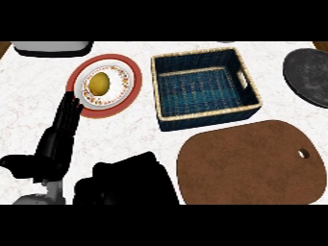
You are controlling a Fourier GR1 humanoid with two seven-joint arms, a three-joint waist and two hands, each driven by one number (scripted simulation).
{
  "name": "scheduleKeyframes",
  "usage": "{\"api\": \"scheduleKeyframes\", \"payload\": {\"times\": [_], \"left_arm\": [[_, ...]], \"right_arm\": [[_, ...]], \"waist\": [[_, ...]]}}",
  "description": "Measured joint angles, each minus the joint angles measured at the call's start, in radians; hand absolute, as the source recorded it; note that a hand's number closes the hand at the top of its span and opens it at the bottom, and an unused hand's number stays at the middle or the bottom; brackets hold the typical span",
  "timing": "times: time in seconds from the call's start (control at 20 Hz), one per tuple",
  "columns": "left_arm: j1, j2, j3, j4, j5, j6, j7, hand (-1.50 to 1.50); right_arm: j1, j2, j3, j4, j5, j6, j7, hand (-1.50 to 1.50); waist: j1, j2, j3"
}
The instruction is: Pick the croissant from the cutting board and place it in the basket
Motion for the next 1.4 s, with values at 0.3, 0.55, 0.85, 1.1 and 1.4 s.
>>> {"api": "scheduleKeyframes", "payload": {"times": [0.3,0.55,0.85,1.1,1.4], "left_arm": [[0.012,0.008,0.019,-0.019,0.007,0.0,0.006,0.0],[0.01,0.01,0.029,-0.004,0.008,-0.01,-0.009,0.0],[0.013,0.004,0.031,-0.006,0.001,-0.011,-0.009,0.0],[0.03,0.0,0.026,-0.038,0.0,-0.02,0.006,0.0],[0.029,-0.007,0.029,-0.041,-0.014,-0.025,0.009,0.0]], "right_arm": [[-0.033,-0.008,-0.103,0.042,0.023,0.088,0.008,1.5],[-0.044,-0.006,-0.188,0.058,0.035,0.159,-0.008,1.5],[0.018,-0.036,-0.31,0.047,0.03,0.213,-0.075,1.5],[0.055,-0.068,-0.406,0.076,0.02,0.256,-0.138,1.5],[0.127,-0.11,-0.476,0.126,0.017,0.292,-0.229,1.5]], "waist": [[-0.016,0.002,0.001],[-0.019,0.006,0.001],[-0.018,0.009,0.002],[-0.013,0.011,0.002],[-0.012,0.012,0.002]]}}
